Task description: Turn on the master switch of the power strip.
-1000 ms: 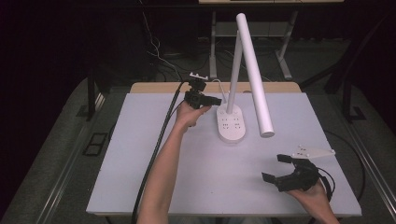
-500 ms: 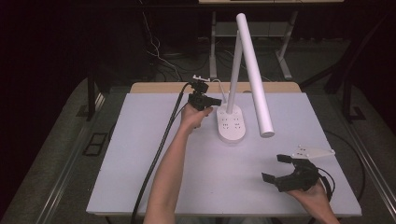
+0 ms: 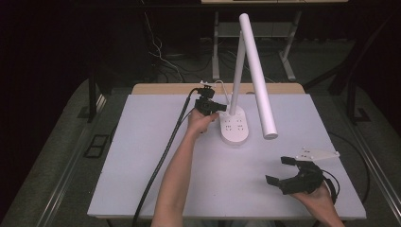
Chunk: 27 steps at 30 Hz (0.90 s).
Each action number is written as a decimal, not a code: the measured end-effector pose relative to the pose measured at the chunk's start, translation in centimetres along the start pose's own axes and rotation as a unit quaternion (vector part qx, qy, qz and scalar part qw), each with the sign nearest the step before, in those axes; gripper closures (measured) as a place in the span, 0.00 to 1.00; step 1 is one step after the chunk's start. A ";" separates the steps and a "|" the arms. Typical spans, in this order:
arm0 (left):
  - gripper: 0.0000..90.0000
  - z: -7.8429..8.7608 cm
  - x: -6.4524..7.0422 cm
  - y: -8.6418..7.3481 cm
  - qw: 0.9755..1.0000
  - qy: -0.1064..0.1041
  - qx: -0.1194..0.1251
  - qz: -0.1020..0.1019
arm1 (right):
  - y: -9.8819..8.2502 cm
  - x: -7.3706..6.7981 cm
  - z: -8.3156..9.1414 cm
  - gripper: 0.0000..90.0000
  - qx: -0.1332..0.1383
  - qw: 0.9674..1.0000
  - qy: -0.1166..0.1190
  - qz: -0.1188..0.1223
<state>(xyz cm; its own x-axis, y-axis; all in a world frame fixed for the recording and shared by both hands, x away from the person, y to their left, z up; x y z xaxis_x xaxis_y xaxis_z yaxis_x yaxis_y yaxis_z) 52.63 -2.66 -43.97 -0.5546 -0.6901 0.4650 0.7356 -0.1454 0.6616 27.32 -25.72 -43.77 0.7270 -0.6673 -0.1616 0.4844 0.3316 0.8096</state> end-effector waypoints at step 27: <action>1.00 -1.8 -0.6 -1.1 0.999 0.034 -0.013 -0.017 | -0.2 0.2 -0.2 0.00 -0.007 1.000 -0.001 0.002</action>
<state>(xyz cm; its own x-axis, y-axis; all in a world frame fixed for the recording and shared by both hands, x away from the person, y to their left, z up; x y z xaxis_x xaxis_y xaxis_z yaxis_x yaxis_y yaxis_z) 52.89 -3.35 -46.00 -0.5521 -0.7307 0.4015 0.7272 -0.1865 0.6606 27.46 -25.83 -44.06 0.7281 -0.6674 -0.1563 0.4873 0.3436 0.8028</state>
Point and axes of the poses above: each handheld gripper's, and its own axes: z roughly backward along the jaws, y roughly out of its top, x roughly to its right, the point moved 5 cm from there along -z, roughly forward along the jaws, and after that the axes turned 5 degrees about z, right-handed, at the moved point
